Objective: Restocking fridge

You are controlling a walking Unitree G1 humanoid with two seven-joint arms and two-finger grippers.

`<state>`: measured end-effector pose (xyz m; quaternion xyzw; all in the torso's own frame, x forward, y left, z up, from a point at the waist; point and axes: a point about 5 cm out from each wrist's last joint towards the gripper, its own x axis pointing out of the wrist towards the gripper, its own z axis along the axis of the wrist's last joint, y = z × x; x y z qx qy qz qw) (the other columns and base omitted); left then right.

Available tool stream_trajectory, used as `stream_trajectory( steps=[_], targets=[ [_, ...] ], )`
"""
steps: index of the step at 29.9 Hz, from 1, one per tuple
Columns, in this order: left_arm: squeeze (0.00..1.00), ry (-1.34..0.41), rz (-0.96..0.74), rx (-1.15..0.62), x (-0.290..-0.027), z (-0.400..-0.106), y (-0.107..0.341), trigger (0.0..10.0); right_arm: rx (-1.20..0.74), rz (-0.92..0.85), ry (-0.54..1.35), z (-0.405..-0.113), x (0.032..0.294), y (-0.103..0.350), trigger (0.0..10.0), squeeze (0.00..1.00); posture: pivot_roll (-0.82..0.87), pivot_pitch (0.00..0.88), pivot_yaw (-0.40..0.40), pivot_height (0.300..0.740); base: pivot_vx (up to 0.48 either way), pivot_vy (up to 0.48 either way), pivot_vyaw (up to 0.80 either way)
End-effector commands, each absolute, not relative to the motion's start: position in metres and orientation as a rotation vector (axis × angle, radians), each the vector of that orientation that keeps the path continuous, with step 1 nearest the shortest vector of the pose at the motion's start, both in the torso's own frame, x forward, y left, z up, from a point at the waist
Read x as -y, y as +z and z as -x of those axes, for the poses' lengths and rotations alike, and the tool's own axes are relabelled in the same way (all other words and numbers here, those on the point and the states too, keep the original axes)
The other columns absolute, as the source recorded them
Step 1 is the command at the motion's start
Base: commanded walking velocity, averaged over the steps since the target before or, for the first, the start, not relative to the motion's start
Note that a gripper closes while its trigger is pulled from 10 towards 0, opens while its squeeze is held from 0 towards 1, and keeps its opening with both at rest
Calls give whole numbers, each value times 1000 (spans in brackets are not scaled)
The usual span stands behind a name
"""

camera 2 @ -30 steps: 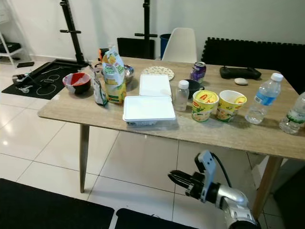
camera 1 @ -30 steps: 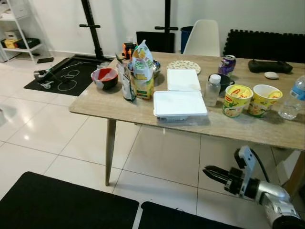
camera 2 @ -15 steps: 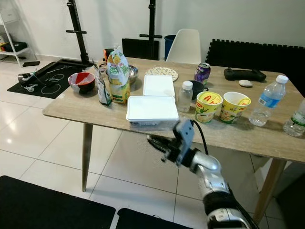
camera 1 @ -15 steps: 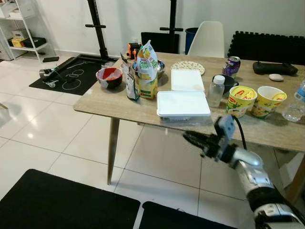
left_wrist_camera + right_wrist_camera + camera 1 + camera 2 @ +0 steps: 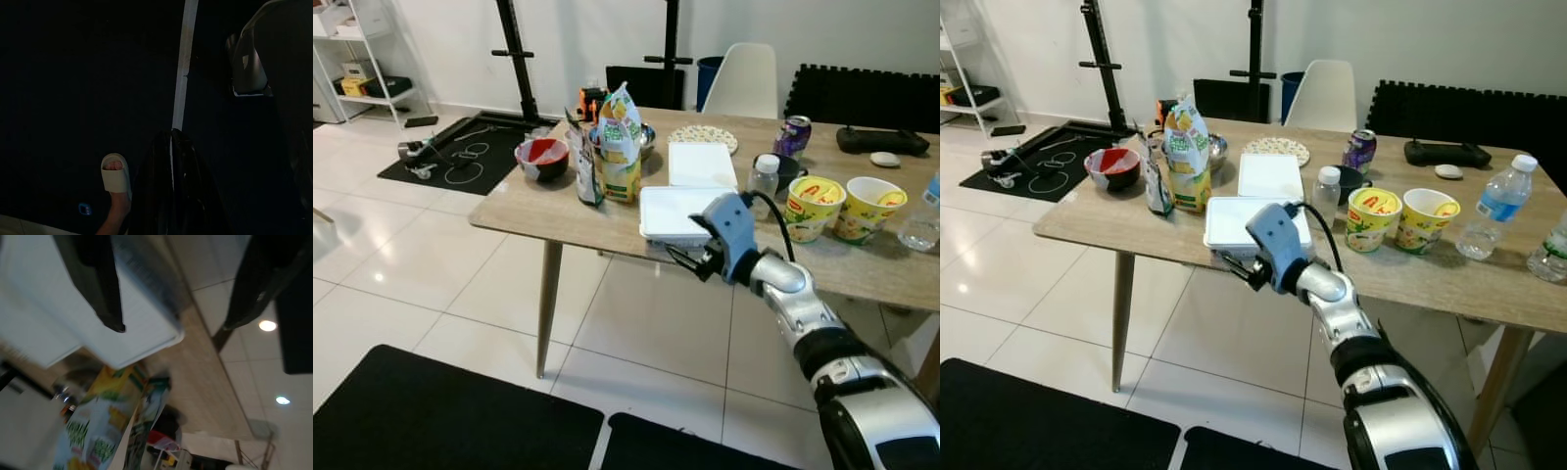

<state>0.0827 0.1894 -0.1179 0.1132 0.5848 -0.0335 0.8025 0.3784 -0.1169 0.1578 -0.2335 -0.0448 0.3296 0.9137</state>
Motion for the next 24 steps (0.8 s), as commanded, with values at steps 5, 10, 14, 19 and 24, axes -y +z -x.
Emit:
stream_trajectory(
  steps=[5, 10, 14, 19, 24],
  targets=[
    [0, -114, -192, -1177, -165, -97, -116, 10000, 54, 767, 667, -384, 114, 155, 10000, 0, -17, 7, -52, 740, 0, 0, 0],
    [0, -116, -193, -1180, -165, -96, -117, 10000, 27, 908, 710, -383, 109, 149, 10000, 0, -10, 18, -56, 740, 0, 0, 0],
    [0, -114, -195, -1182, -165, -95, -117, 10000, 24, 952, 692, -386, 108, 149, 10000, 0, -4, 17, -57, 740, 0, 0, 0],
    [0, -116, -200, -1183, -164, -94, -117, 10000, 6, 999, 656, -388, 109, 148, 10000, 0, -2, 6, -61, 740, 0, 0, 0],
    [0, -116, -203, -1180, -164, -93, -117, 10000, -27, 1021, 625, -388, 111, 141, 10000, 0, 4, 0, -63, 740, 0, 0, 0]
  ],
)
